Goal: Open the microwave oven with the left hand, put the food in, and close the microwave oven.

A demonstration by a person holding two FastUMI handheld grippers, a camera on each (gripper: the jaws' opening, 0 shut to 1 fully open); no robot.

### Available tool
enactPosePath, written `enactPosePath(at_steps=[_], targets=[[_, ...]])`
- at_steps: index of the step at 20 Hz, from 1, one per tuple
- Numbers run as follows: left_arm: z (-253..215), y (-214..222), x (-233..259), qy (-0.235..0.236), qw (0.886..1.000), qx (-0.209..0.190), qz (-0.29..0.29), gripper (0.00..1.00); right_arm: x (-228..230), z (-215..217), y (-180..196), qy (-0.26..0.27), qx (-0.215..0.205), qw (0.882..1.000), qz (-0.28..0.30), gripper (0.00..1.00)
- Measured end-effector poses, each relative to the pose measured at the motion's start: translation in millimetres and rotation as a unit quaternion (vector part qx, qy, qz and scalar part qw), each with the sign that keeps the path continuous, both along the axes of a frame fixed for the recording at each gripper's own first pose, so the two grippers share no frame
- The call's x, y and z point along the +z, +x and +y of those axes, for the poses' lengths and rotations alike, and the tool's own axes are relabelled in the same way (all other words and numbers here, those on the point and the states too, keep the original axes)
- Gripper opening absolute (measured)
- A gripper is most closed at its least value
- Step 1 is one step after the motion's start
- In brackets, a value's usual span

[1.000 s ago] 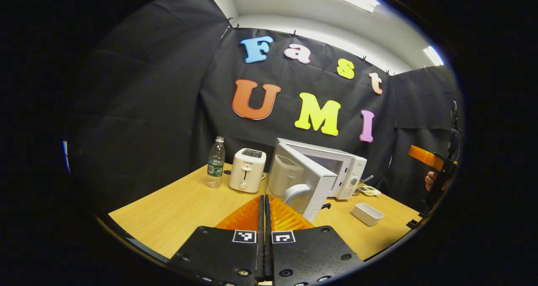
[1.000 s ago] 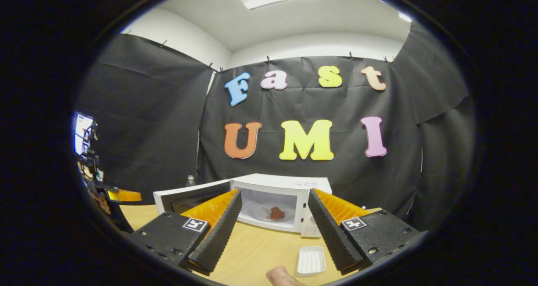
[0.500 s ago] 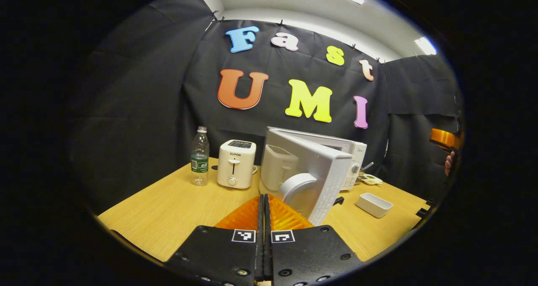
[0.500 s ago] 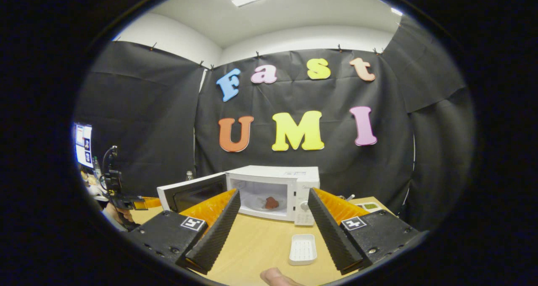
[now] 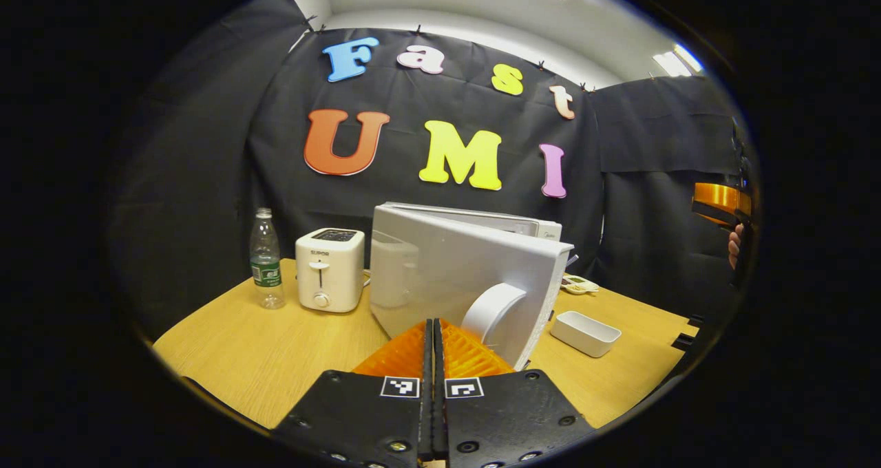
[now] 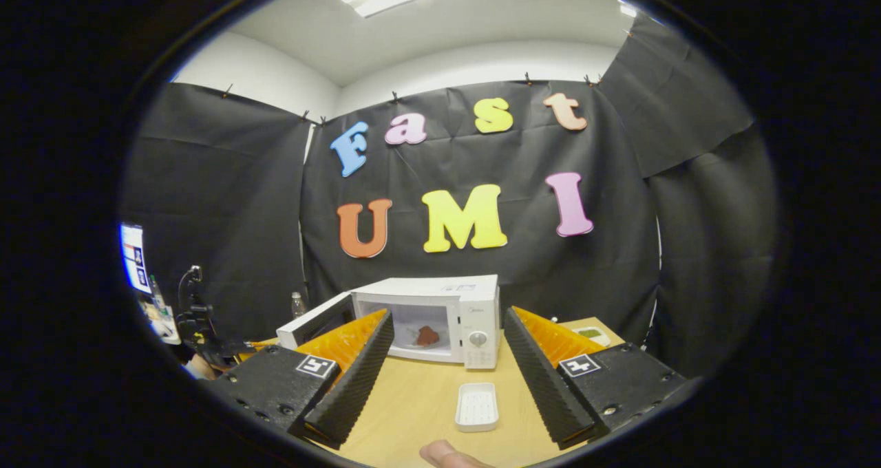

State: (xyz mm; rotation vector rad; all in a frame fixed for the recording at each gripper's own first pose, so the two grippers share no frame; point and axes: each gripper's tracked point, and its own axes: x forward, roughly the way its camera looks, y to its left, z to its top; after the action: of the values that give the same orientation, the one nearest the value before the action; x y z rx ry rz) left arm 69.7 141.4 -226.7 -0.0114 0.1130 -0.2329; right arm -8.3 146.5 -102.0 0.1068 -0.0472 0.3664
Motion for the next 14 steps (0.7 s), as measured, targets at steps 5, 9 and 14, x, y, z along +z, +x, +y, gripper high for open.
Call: enactPosePath(at_steps=[5,9,14], targets=[[-40.2,22.3,0.6,0.001,1.0,-0.03,0.002,0.0,1.0,-17.6,-2.1,-0.002,-0.014,1.0,0.002,1.0],[-74.5,42.2,1.6,-0.001,0.998,-0.055,0.003,0.0,7.8,-36.0,-4.4,0.009,-0.026,1.0,0.001,1.0],[-110.3,76.4,-0.2,0.006,0.997,-0.071,0.0,0.0,13.4,-54.3,-4.7,0.026,-0.035,0.999,-0.002,0.92]])
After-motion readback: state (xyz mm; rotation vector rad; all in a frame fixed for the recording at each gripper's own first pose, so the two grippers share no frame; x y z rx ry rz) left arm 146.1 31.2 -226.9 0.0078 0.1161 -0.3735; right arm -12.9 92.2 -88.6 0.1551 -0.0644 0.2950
